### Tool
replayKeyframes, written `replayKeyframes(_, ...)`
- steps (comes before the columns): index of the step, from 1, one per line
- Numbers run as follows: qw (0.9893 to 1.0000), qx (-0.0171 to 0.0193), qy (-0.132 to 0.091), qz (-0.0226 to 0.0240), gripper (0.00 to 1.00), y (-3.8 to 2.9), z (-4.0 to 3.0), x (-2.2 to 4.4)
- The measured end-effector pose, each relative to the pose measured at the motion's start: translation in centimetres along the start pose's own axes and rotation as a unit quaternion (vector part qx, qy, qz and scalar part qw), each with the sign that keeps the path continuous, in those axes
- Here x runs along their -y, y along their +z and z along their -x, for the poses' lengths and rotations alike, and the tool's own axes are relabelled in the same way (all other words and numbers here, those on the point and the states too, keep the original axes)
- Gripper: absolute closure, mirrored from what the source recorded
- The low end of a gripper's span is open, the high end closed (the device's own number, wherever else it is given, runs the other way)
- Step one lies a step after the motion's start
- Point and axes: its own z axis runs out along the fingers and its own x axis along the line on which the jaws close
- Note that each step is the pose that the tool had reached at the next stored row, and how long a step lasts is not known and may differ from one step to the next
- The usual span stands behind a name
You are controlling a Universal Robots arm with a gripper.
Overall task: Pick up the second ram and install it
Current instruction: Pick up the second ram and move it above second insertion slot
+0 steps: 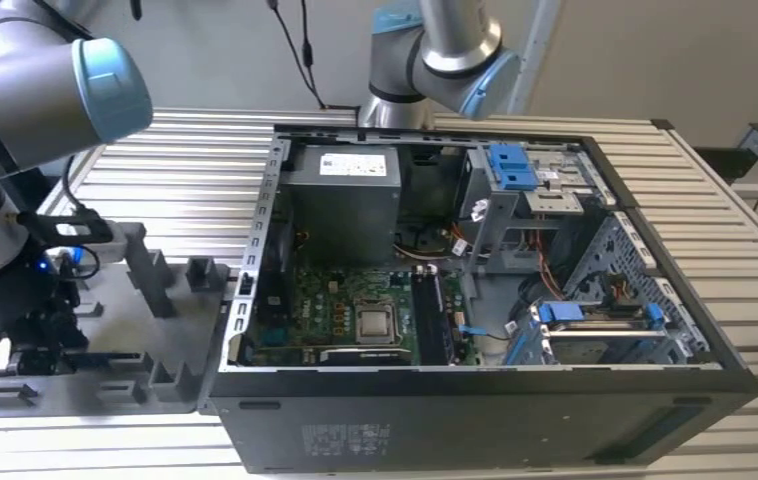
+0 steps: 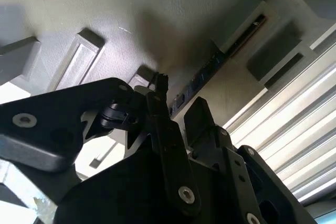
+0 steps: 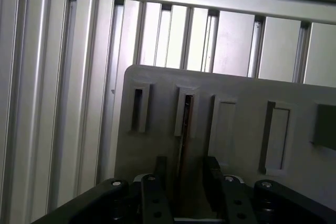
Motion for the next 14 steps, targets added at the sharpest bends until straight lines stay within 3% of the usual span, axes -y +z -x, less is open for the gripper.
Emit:
replayKeyframes(1, 1.0000, -0.0001, 0.000, 0.0000, 0.60, 0.00, 0.00, 0.00)
replayKeyframes(3, 1.0000, -0.0003, 0.000, 0.0000, 0.73, 0.00, 0.00, 0.00)
replayKeyframes(4, 1.0000, -0.0003, 0.000, -0.0001, 0.73, 0.02, 0.00, 0.00)
replayKeyframes(6, 1.0000, -0.0005, 0.000, -0.0001, 0.84, 0.03, 0.01, 0.00)
replayKeyframes(14, 1.0000, -0.0015, 0.000, 0.0001, 0.85, 0.00, 0.00, 0.00)
